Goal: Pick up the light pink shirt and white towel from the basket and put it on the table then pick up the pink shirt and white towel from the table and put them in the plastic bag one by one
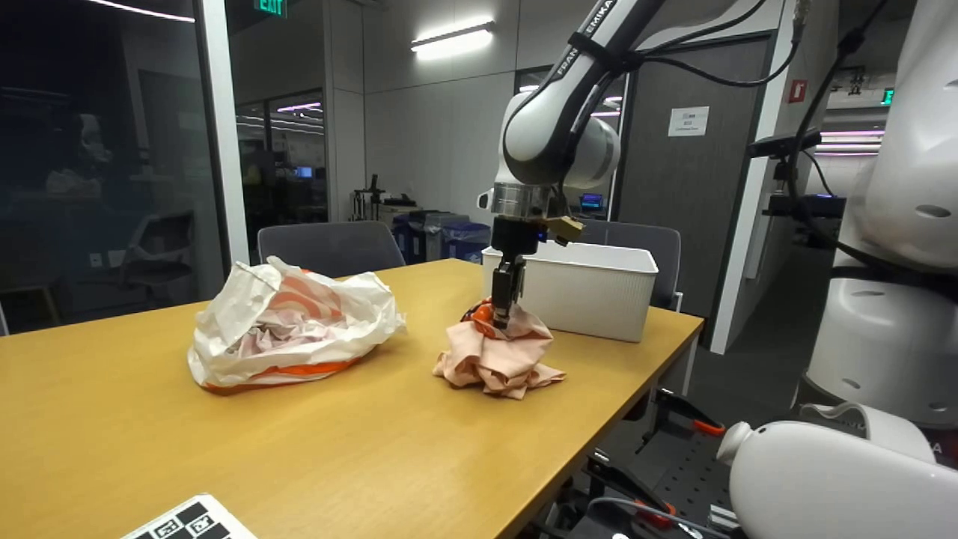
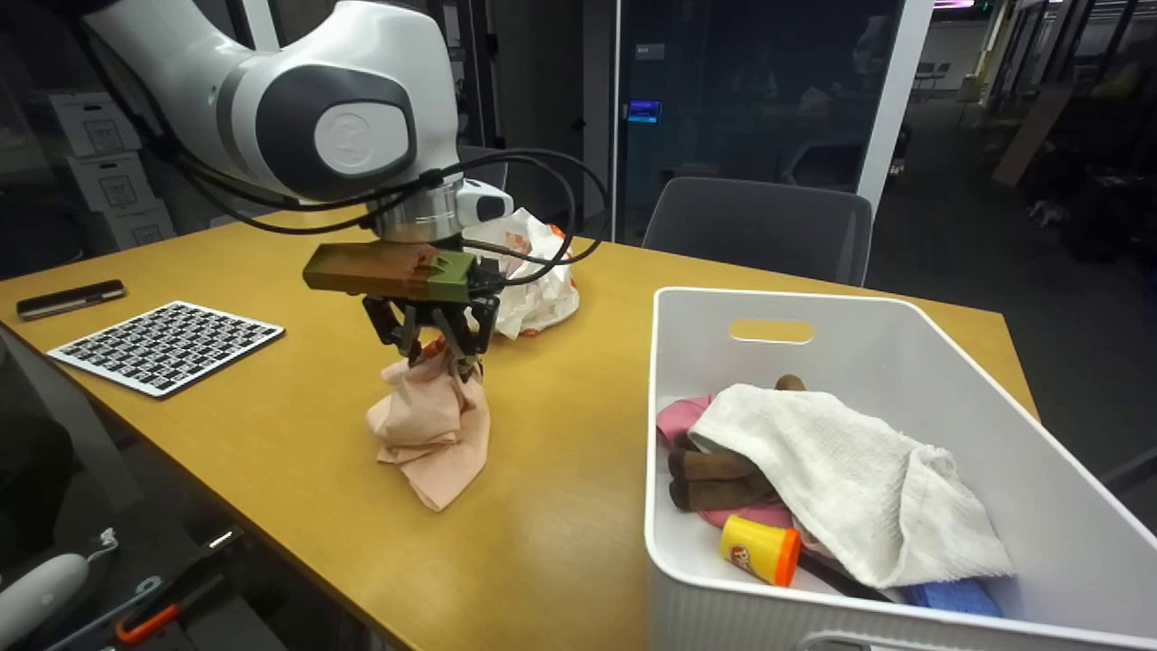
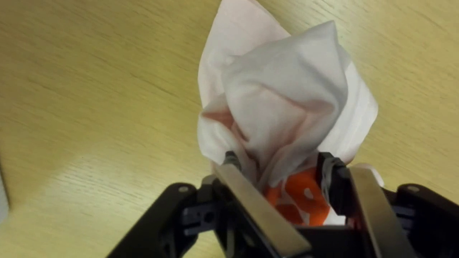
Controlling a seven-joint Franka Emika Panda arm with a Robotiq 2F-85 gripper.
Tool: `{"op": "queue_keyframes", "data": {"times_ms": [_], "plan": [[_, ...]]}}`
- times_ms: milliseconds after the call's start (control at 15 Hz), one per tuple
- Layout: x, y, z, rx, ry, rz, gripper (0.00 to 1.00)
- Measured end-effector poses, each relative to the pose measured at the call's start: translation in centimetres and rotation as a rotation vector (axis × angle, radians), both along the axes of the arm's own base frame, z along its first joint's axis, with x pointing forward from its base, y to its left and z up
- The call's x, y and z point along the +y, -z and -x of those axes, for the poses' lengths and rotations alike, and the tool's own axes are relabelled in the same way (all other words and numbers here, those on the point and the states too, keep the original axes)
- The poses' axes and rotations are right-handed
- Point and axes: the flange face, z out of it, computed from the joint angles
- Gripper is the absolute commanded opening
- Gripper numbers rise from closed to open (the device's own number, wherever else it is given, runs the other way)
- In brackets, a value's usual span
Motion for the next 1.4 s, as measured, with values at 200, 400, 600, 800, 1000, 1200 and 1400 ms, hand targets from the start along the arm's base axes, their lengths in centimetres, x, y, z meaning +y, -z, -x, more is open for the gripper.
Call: {"op": "queue_keyframes", "data": {"times_ms": [200, 400, 600, 800, 1000, 1200, 1400], "plan": [[0.3, 0.7, 0.4, 0.049, -0.052, -0.115, 1.00], [0.2, 1.9, 0.3, 0.062, -0.092, -0.146, 1.00], [0.6, 3.8, -0.2, 0.039, -0.124, -0.112, 1.00], [2.5, 6.9, -0.1, 0.035, -0.184, -0.056, 1.00], [4.0, 9.6, 0.1, 0.063, -0.217, 0.005, 1.00], [4.7, 10.5, -0.4, 0.069, -0.225, 0.051, 0.68], [5.1, 10.3, -1.0, 0.056, -0.209, 0.070, 0.43]]}}
